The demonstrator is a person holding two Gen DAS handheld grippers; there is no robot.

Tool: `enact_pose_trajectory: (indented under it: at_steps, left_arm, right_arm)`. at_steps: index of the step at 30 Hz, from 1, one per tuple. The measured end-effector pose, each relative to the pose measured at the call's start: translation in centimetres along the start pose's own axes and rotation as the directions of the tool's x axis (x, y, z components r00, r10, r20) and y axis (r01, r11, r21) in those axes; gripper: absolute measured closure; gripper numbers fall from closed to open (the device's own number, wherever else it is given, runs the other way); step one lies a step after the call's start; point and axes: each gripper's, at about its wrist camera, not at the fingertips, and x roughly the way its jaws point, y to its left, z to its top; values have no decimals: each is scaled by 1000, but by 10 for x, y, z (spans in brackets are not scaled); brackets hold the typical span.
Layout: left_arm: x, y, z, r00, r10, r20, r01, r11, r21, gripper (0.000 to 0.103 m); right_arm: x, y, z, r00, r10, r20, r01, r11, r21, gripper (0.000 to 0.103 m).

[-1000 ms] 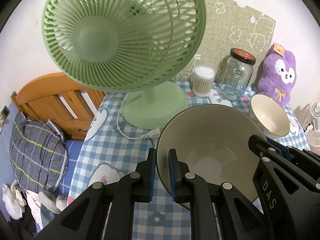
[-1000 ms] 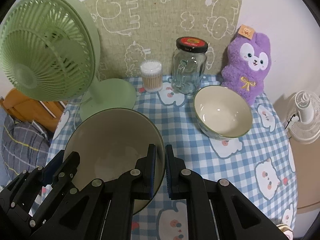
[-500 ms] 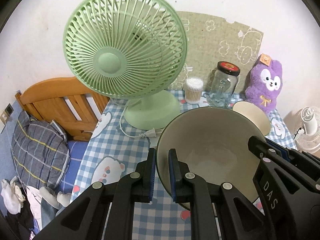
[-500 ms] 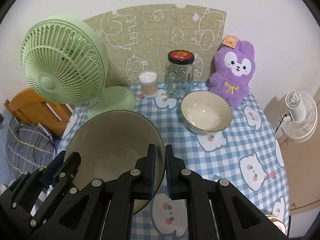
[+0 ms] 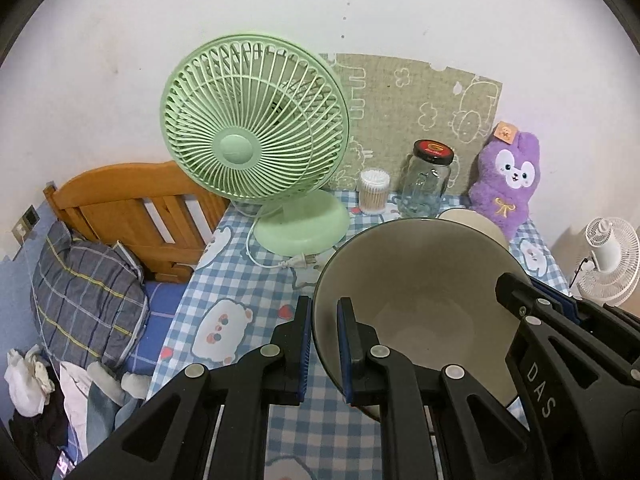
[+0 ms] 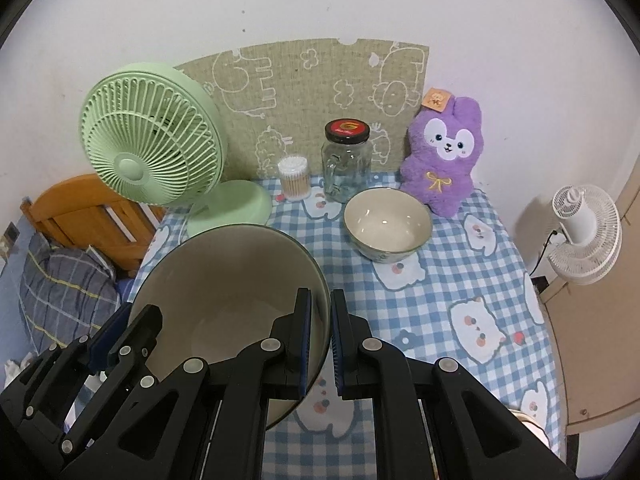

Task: Organize plates and bowls
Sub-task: 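Lift the floral bowl with both tools and carry it toward the large bowl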

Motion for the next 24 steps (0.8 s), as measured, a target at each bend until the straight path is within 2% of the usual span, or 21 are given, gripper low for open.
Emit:
enact_pose_trajectory:
  at_steps: [14, 24]
  left_arm:
    - [-49, -14, -24, 999, 26, 46, -26, 1000, -6, 94]
    - [-70, -22, -50, 999, 22, 40, -21, 1000, -13, 94]
  right_arm:
    - [-46, -16, -26, 999, 14, 30, -14, 1000, -14, 91]
    - [-68, -31, -56, 999, 16, 29, -15, 1000, -20, 91]
